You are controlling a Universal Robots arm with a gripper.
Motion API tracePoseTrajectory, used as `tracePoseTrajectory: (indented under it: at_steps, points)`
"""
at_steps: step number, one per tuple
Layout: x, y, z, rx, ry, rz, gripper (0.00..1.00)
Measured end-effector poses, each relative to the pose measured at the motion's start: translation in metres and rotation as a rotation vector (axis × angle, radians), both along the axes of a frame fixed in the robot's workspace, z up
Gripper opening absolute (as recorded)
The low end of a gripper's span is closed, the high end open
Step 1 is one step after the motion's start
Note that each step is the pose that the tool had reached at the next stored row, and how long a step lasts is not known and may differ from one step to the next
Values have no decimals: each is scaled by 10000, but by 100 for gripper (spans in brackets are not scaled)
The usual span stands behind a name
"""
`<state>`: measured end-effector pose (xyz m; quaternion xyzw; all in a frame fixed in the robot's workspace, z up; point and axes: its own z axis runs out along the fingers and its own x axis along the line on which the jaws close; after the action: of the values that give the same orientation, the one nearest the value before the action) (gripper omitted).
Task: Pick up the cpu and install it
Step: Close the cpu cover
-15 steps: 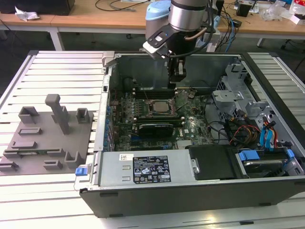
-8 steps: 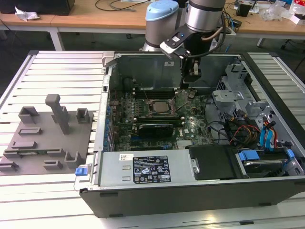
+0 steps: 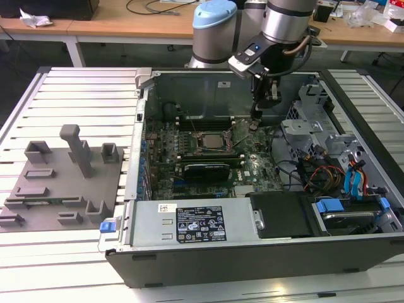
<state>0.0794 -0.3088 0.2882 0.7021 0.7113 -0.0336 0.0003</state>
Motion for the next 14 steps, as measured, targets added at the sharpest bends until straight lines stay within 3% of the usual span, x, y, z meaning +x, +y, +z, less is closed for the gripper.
tracePoseTrajectory:
  at_steps: [4,9,14]
  points:
    - [86,2,-11,0,1,1,11]
    - [102,4,-155,0,7,3,11]
    - [40,6,-286,31,6,93,11]
